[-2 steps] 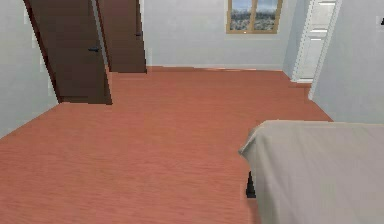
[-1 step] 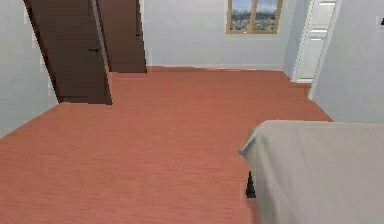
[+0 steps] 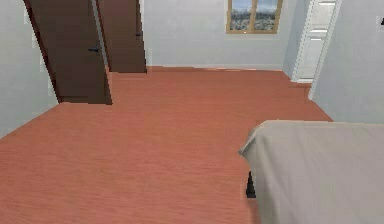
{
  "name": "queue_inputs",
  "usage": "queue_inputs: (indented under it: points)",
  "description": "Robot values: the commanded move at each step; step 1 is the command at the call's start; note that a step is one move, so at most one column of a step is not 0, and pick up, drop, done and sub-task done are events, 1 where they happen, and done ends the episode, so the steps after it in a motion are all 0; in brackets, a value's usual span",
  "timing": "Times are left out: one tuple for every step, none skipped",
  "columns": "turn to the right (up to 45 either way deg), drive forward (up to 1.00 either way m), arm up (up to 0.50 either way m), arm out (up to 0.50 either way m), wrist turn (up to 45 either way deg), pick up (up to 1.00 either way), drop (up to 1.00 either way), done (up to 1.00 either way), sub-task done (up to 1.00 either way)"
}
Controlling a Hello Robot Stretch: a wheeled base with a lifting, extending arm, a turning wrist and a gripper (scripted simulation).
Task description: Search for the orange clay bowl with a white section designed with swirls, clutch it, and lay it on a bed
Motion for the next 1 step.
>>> queue_inputs:
  points:
    - [0.0,0.00,0.00,0.00,6.0,0.00,0.00,0.00,0.00]
